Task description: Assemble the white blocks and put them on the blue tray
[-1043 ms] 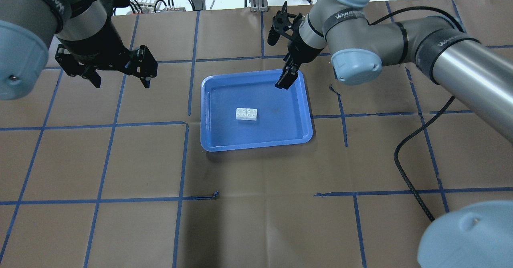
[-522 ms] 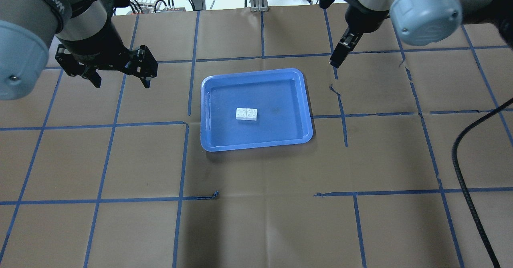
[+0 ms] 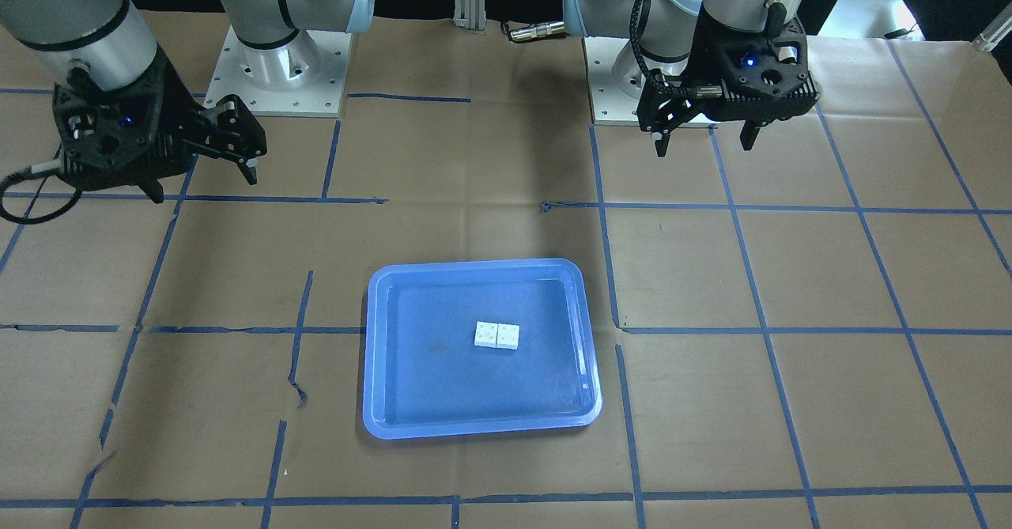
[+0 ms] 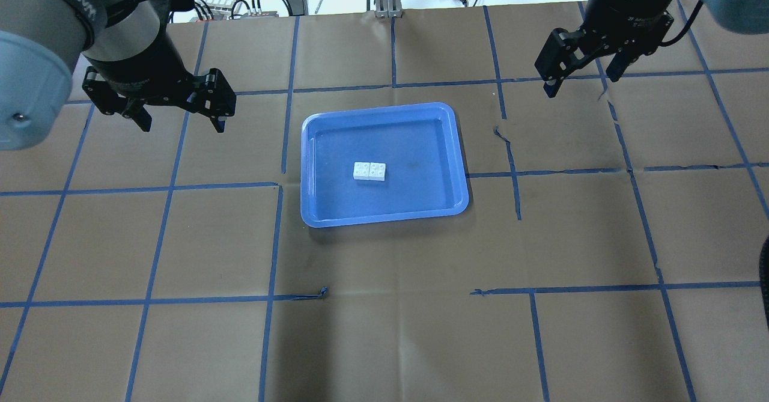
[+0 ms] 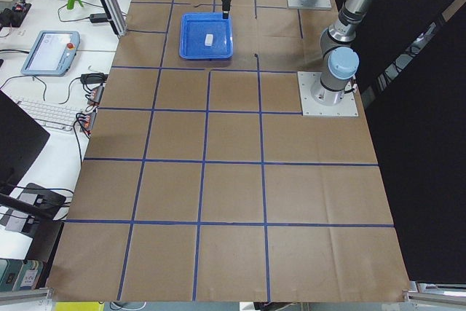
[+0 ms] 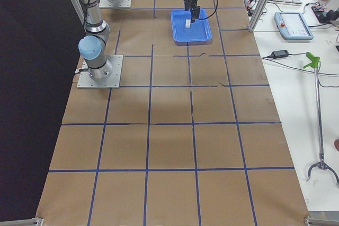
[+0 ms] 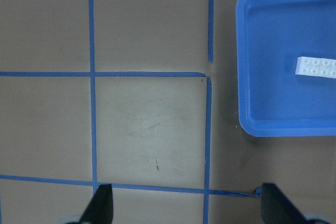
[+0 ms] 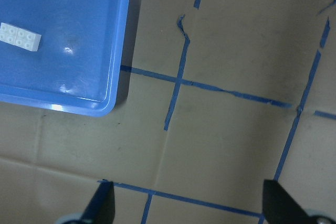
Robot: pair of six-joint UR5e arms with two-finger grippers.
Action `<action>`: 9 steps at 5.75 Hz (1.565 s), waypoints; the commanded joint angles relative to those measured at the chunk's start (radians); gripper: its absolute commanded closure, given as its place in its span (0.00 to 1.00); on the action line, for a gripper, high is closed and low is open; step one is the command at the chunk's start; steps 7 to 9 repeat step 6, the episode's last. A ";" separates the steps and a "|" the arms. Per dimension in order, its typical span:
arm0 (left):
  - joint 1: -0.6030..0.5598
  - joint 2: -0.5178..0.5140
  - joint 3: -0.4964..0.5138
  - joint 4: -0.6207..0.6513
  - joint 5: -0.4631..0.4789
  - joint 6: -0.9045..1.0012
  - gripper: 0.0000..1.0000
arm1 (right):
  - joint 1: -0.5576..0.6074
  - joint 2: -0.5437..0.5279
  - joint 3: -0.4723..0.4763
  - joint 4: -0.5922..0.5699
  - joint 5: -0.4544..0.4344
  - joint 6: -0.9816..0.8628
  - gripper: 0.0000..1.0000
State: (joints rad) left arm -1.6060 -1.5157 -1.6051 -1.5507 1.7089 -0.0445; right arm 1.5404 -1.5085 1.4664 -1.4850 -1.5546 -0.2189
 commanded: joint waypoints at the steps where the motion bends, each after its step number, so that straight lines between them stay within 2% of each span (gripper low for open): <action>1: 0.000 0.000 -0.004 0.004 0.000 0.000 0.01 | 0.043 -0.035 -0.005 0.106 -0.012 0.225 0.00; 3: 0.000 0.000 -0.004 0.004 0.000 0.000 0.01 | 0.043 -0.035 0.023 0.095 0.002 0.222 0.00; 9: -0.002 0.000 -0.004 0.006 0.000 0.000 0.01 | 0.041 -0.033 0.023 0.095 0.002 0.227 0.00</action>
